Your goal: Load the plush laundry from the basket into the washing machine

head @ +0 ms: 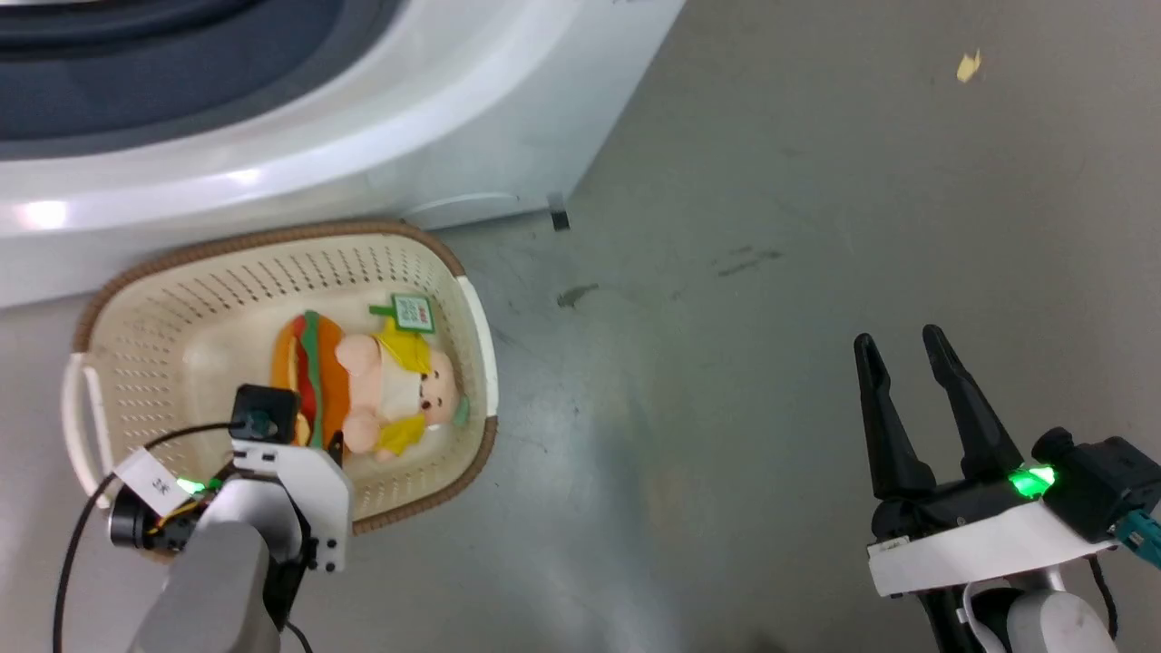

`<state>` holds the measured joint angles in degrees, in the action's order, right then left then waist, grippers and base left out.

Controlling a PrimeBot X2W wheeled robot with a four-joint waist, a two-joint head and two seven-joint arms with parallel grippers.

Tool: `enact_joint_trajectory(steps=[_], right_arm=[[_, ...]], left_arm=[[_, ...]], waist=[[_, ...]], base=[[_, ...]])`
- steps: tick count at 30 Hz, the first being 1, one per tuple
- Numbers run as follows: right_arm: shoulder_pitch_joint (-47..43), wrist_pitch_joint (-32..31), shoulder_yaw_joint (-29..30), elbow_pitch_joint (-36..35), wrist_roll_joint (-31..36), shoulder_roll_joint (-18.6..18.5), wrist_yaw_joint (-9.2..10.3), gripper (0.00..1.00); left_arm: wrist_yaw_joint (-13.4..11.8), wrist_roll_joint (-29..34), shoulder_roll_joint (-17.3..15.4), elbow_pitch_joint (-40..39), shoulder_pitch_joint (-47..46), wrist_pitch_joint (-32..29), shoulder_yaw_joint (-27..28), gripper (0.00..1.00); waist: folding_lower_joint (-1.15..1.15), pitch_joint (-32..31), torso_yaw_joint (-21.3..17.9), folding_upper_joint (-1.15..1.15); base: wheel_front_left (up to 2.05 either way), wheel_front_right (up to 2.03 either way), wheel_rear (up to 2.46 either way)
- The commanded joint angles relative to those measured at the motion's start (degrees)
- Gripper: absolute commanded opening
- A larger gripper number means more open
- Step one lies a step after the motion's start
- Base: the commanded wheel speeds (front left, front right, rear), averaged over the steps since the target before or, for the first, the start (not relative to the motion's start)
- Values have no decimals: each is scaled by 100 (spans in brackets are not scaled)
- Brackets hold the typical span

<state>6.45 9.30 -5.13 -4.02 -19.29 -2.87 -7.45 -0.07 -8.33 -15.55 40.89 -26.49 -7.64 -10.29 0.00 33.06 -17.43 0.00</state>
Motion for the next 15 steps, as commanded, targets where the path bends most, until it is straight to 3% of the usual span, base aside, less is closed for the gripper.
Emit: enact_joint_trajectory(steps=[1, 15], right_arm=[[117, 72, -29, -40, -109, 0, -2, 100], [196, 239, -136, -147, -505, 0, -3, 100]], left_arm=[[-29, -68, -81, 158, -213, -51, -46, 100], [-47, -208, -429, 884, -1201, -666, -336, 100]], waist=[[0, 212, -89, 0], [0, 963, -343, 0]], base=[[0, 0, 0], [0, 0, 0]])
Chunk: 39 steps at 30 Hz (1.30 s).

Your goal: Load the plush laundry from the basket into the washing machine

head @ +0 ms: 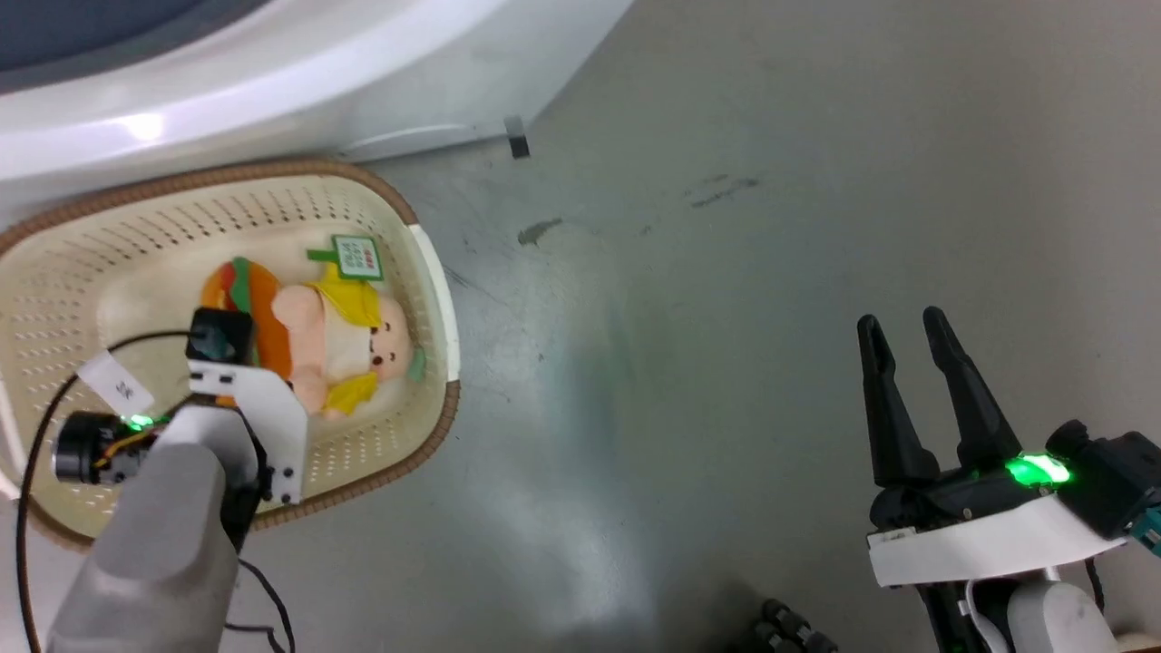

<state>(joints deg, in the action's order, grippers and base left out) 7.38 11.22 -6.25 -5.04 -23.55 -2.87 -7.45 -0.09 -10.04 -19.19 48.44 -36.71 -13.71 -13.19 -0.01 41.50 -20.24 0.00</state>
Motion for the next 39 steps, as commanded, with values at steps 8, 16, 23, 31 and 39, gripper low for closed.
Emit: enact_joint_trajectory(steps=[8, 16, 23, 31, 39], right_arm=[[155, 154, -96, -113, -372, 0, -3, 100], [229, 250, -168, -174, -619, 0, -3, 100], [353, 334, -241, -145, -826, 0, -3, 100], [582, 378, -382, -69, -896, 0, -3, 100], [485, 378, -77, 114, -475, 0, -3, 100]], left_arm=[[-207, -82, -263, 556, -836, -384, -264, 100], [-345, -160, -443, 940, -1301, -588, -438, 100], [-364, -372, -542, 1277, -1522, -671, -504, 0], [-437, -650, -706, 1438, -1484, -411, -372, 0], [-322, -980, -244, 1460, -1038, 200, -254, 0]], waist=[[1, 597, -224, 0], [1, 1018, -366, 0], [1, 1303, -522, 0], [1, 1234, -708, 0], [1, 291, -252, 0]], base=[[0, 0, 0], [0, 0, 0], [0, 0, 0], [0, 0, 0], [0, 0, 0]])
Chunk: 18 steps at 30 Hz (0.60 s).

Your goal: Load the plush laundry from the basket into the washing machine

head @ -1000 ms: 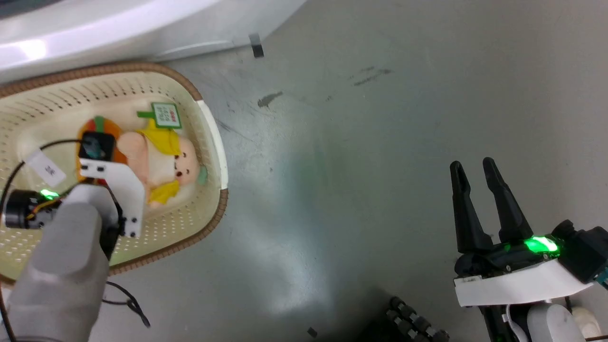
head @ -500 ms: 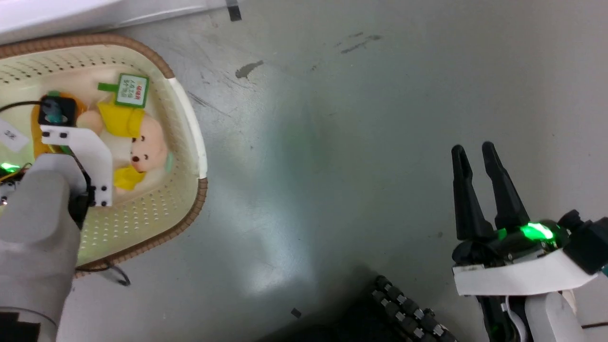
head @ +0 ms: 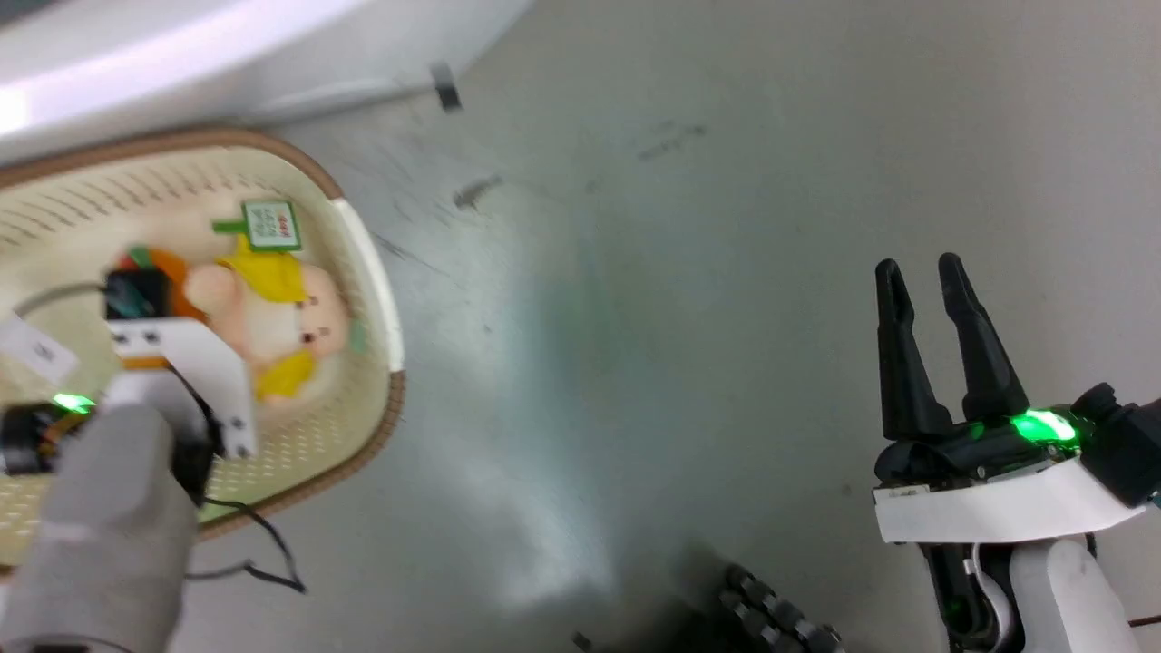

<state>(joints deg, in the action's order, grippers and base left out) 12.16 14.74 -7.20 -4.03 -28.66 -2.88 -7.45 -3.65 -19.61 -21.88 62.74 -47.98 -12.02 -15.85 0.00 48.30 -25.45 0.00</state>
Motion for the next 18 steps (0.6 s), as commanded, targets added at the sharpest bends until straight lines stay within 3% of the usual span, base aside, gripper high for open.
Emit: enact_joint_trajectory(steps=[1, 10, 18], right_arm=[[-26, 26, 57, 34, 109, 1, -3, 100], [-517, 26, 435, 194, 821, 1, -3, 100], [-953, 26, 579, 207, 1163, 1, -3, 100]], left_arm=[[82, -71, 91, 44, 151, 142, 28, 0], [686, -458, 739, 148, 905, 1619, 113, 0], [973, -531, 1108, -47, 1497, 2509, -44, 0]], waist=[[0, -531, 340, 0], [0, -2060, 1073, 0], [0, -2929, 1557, 0]], base=[[0, 0, 0], [0, 0, 0], [0, 0, 0]])
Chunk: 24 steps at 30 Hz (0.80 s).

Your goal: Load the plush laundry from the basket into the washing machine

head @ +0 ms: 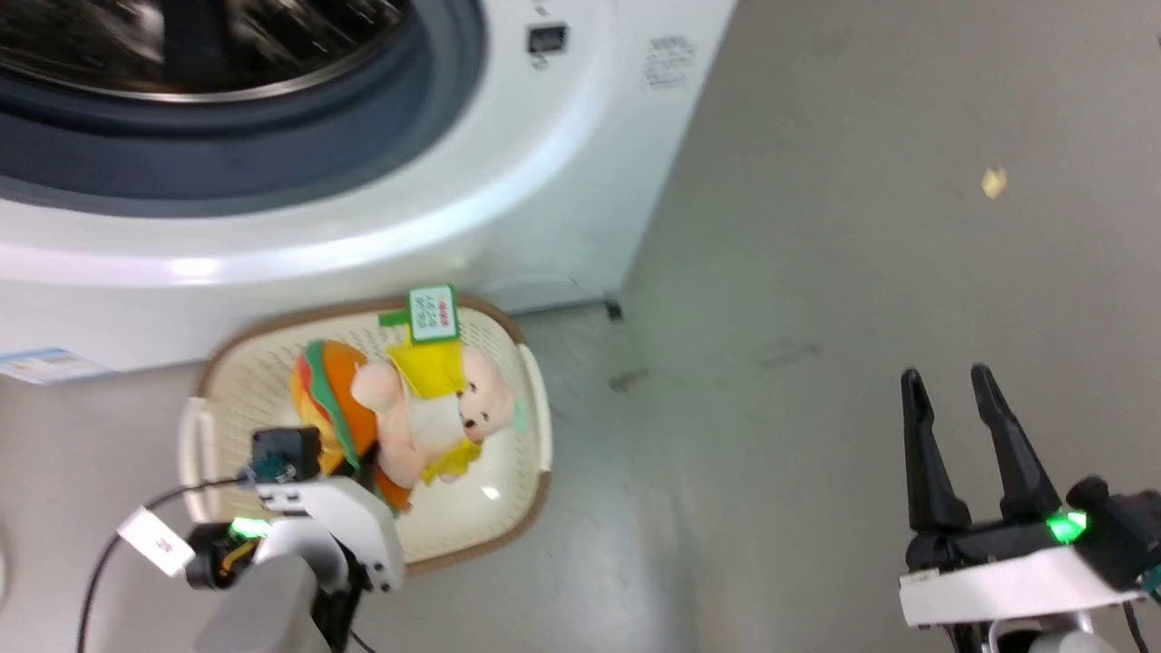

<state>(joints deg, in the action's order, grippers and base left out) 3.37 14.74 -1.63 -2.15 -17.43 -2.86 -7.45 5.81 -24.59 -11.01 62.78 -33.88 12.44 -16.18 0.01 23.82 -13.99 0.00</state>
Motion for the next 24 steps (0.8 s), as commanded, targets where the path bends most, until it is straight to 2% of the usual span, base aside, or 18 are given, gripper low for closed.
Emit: enact_joint_trajectory(steps=[1, 6, 8, 12, 19, 24], right_arm=[[-122, 26, 39, 24, 65, -1, -3, 100], [-339, 26, 78, 38, 133, -1, -3, 100], [-541, 26, 98, 53, 164, -1, -3, 100], [-623, 26, 87, 31, 166, -1, -3, 100], [-550, 26, -20, -50, 177, -1, -3, 100], [-355, 26, -63, -81, 152, -1, -3, 100]], left_arm=[[42, -35, 65, -118, 167, 116, -30, 0], [69, -3, 199, -630, 617, 240, -72, 0], [-146, 35, 353, -1845, 1167, 253, 225, 0], [-309, 202, 460, -3055, 1663, 254, 515, 0], [-419, 682, 506, -4874, 1961, 255, 973, 0], [-413, 880, 390, -5491, 1593, 255, 1233, 0]], waist=[[-1, -571, 464, 0], [-1, -953, 666, 0], [-1, -1244, 822, 0], [-1, -1324, 879, 0], [-1, -1026, 776, 0], [-1, -515, 569, 0]], base=[[0, 0, 0], [0, 0, 0], [0, 0, 0], [0, 0, 0], [0, 0, 0], [0, 0, 0]])
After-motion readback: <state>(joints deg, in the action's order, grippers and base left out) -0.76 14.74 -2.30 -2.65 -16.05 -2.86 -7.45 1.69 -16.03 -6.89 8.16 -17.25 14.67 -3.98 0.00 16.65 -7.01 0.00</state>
